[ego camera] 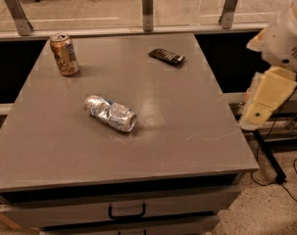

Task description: Place redbull can upright

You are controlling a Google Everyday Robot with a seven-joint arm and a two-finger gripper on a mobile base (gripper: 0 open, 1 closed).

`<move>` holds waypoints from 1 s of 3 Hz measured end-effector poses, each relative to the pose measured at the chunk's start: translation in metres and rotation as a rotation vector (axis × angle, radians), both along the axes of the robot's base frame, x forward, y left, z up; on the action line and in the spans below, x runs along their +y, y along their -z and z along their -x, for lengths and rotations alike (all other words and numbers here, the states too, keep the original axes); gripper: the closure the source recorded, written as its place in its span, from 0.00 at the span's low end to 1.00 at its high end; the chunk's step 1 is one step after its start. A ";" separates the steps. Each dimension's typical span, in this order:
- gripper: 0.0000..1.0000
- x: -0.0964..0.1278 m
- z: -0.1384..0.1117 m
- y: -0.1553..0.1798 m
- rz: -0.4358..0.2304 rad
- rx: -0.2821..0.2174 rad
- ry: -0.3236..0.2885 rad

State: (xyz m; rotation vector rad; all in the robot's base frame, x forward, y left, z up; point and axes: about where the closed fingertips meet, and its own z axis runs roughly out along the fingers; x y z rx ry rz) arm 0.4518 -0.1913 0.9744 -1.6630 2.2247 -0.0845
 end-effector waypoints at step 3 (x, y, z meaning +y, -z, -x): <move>0.00 0.136 -0.104 0.060 -0.211 0.162 0.219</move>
Offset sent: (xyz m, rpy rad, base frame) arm 0.1313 0.1540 -0.0687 0.2442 0.2017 -0.3753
